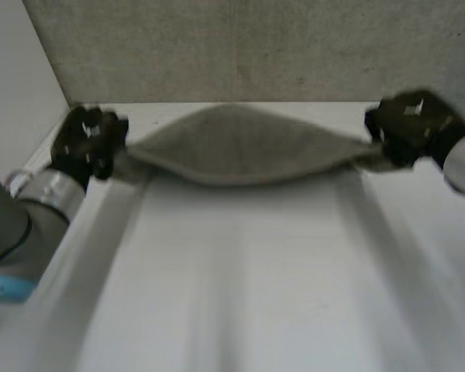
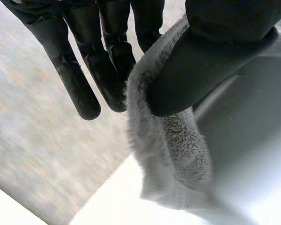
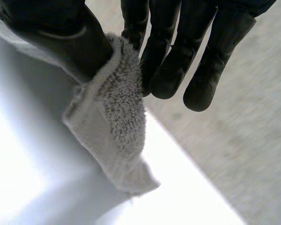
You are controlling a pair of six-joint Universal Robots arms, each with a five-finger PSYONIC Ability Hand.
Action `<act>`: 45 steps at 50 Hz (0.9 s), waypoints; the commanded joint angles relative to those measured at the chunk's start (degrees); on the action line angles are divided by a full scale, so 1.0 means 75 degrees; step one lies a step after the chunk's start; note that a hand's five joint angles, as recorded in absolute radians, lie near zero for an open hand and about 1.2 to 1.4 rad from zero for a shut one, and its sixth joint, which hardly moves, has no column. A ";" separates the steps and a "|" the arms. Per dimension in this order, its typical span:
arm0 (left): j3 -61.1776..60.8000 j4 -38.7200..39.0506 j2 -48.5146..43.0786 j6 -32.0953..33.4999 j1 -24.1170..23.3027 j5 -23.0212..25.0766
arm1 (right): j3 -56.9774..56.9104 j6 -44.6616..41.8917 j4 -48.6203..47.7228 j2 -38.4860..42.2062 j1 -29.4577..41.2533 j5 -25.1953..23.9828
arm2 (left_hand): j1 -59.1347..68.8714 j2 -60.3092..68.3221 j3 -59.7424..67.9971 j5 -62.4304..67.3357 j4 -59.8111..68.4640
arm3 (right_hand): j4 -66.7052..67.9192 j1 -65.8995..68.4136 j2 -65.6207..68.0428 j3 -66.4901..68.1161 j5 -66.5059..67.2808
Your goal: Fold the towel.
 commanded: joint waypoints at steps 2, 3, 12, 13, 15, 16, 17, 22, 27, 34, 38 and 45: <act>-0.1510 -0.0083 0.0016 0.1149 0.0517 0.0601 | 0.1771 -0.0924 -0.0095 -0.0008 -0.0264 -0.0186 | 0.1774 0.1368 0.1380 0.1555 0.1359 | 0.0473 0.0517 0.0513 0.0440 0.0404; -0.1512 -0.0083 0.0017 0.1151 0.0518 0.0601 | 0.1773 -0.0925 -0.0095 -0.0008 -0.0265 -0.0187 | 0.1774 0.1368 0.1380 0.1555 0.1359 | 0.0473 0.0517 0.0513 0.0440 0.0404; -0.2086 -0.1182 0.2145 0.1490 0.0705 0.0648 | 0.2078 -0.0960 0.0957 -0.2055 -0.1271 -0.0350 | 0.1774 0.1368 0.1380 0.1555 0.1359 | 0.0473 0.0517 0.0513 0.0440 0.0404; -0.2109 -0.1428 0.2660 0.1479 0.0740 0.0671 | 0.1997 -0.0960 0.1227 -0.2383 -0.1494 -0.0490 | 0.1774 0.1368 0.1380 0.1555 0.1359 | 0.0473 0.0517 0.0513 0.0440 0.0404; -0.2110 -0.1651 0.3060 0.1456 0.0787 0.0718 | 0.1915 -0.0971 0.1508 -0.2619 -0.1693 -0.0701 | 0.1774 0.1368 0.1380 0.1555 0.1359 | 0.0473 0.0517 0.0513 0.0440 0.0404; -0.2098 -0.1815 0.3400 0.1432 0.0845 0.0776 | 0.1798 -0.0995 0.1789 -0.2784 -0.1858 -0.0946 | 0.1774 0.1368 0.1380 0.1555 0.1359 | 0.0473 0.0517 0.0513 0.0440 0.0404; -0.2098 -0.1817 0.3404 0.1432 0.0846 0.0777 | 0.1797 -0.0995 0.1792 -0.2785 -0.1859 -0.0949 | 0.1774 0.1368 0.1380 0.1555 0.1359 | 0.0473 0.0517 0.0513 0.0440 0.0404; -0.2051 -0.1981 0.3638 0.1408 0.1033 0.1047 | 0.1504 -0.0995 0.2272 -0.2879 -0.2211 -0.1570 | 0.1774 0.1368 0.1380 0.1555 0.1359 | 0.0473 0.0517 0.0513 0.0440 0.0404; -0.1946 -0.1899 0.2923 0.1455 0.1080 0.1211 | 0.1188 -0.1042 0.2191 -0.1724 -0.2235 -0.1723 | 0.1774 0.1368 0.1380 0.1555 0.1359 | 0.0473 0.0517 0.0513 0.0440 0.0404; -0.0543 -0.1641 0.0174 0.1537 0.0788 0.1105 | 0.0065 -0.0972 0.2097 0.0210 -0.1709 -0.1209 | 0.1774 0.1368 0.1380 0.1555 0.1359 | 0.0473 0.0517 0.0513 0.0440 0.0404; 0.0281 -0.1630 -0.0885 0.1537 0.0729 0.1058 | -0.0641 -0.0925 0.2050 0.1129 -0.1262 -0.0668 | 0.1774 0.1368 0.1380 0.1555 0.1359 | 0.0473 0.0517 0.0513 0.0440 0.0404; 0.2469 -0.1653 -0.2722 0.1490 0.0074 0.0497 | -0.1811 -0.0680 0.0975 0.2615 -0.0477 0.0502 | 0.1774 0.1368 0.1380 0.1555 0.1359 | 0.0473 0.0517 0.0513 0.0440 0.0404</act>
